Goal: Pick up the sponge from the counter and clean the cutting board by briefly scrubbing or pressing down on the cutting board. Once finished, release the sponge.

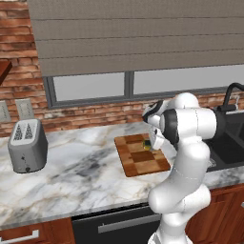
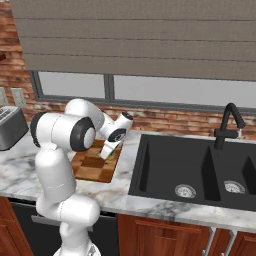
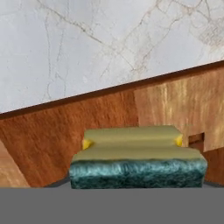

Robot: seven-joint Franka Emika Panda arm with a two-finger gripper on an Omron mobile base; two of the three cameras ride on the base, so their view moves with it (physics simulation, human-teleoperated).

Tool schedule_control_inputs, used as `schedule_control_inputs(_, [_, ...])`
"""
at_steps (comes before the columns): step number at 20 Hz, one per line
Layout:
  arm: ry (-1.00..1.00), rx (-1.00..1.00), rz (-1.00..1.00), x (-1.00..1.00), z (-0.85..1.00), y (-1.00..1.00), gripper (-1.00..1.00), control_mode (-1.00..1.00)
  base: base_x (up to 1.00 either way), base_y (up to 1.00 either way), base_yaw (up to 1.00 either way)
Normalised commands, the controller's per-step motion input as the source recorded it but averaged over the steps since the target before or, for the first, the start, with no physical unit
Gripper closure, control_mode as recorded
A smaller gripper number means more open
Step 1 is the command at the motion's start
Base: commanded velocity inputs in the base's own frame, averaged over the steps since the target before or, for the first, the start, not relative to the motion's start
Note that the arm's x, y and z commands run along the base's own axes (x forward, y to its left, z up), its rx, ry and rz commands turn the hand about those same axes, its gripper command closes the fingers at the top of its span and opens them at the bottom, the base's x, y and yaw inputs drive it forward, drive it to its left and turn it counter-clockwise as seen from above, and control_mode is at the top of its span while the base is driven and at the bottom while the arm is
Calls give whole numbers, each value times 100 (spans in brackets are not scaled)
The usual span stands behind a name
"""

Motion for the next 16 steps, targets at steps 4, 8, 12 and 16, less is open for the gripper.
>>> schedule_control_inputs(4, [0, 0, 0, 70, -5, 0, 100, -100, 0, 0, 0])
schedule_control_inputs(8, [0, 0, 0, 68, -6, 0, 100, -100, 0, 0, 0])
schedule_control_inputs(12, [0, 0, 0, 54, -8, 0, 100, -100, 0, 0, 0])
schedule_control_inputs(16, [0, 0, 0, 28, -9, 6, 100, -100, 0, 0, 0])
